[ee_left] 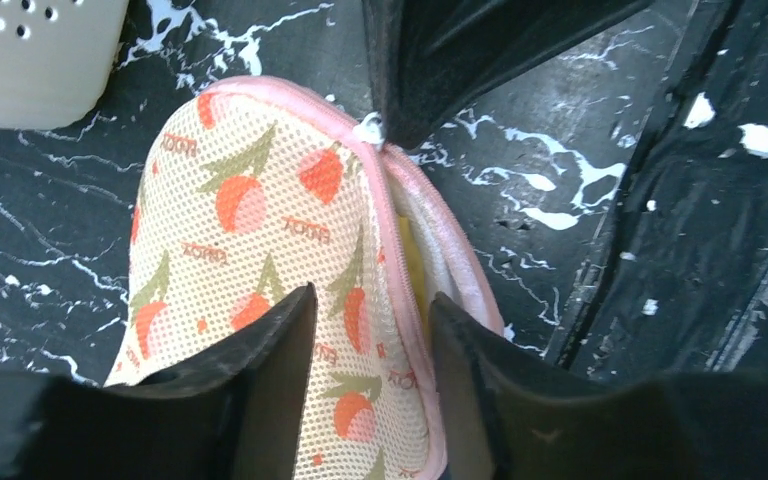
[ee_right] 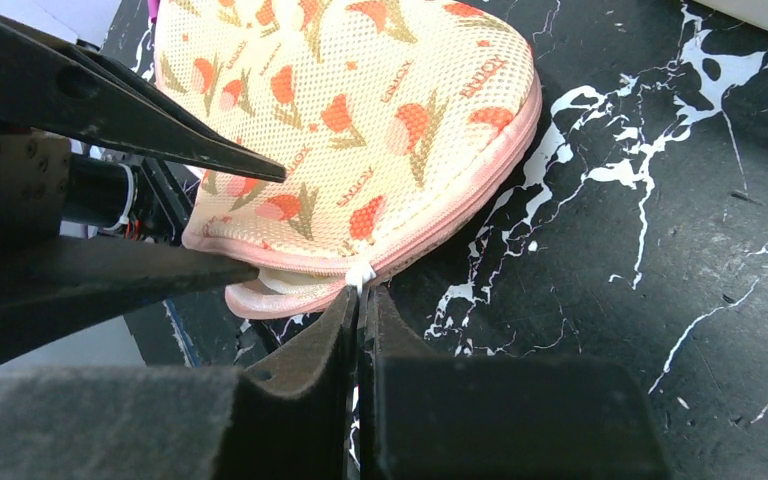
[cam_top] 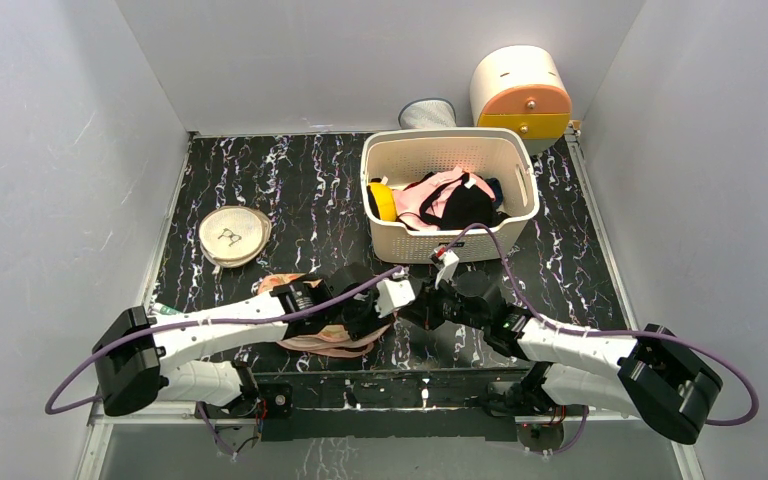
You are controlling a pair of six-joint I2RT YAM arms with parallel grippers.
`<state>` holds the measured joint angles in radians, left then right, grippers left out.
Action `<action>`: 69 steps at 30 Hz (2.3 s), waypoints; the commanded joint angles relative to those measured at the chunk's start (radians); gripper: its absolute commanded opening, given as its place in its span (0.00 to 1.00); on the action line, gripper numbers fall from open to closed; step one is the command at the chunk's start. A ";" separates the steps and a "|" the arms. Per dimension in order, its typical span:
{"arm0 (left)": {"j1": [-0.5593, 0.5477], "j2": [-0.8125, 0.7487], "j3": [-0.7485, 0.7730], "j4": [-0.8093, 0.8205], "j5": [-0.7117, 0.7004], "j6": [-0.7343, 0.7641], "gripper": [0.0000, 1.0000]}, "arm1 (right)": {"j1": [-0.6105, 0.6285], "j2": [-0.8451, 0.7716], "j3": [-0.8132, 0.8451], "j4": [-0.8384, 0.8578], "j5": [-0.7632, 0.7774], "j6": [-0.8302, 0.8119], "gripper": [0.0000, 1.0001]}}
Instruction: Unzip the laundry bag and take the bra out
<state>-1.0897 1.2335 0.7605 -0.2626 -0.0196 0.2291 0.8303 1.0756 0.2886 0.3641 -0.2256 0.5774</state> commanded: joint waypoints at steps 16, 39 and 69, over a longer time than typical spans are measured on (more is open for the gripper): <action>-0.075 0.130 0.057 0.077 -0.157 -0.083 0.71 | 0.004 -0.016 0.043 0.048 0.002 0.001 0.00; -0.085 -0.313 -0.061 -0.129 -0.209 0.104 0.04 | -0.033 -0.078 -0.008 0.004 0.159 -0.058 0.00; -0.095 0.021 -0.005 0.128 -0.263 0.005 0.15 | -0.031 -0.034 0.008 0.100 -0.033 -0.020 0.00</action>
<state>-1.1805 1.3285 0.7254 -0.0559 -0.2298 0.2447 0.8001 1.0554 0.2779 0.4164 -0.2733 0.5556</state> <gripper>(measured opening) 0.172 0.009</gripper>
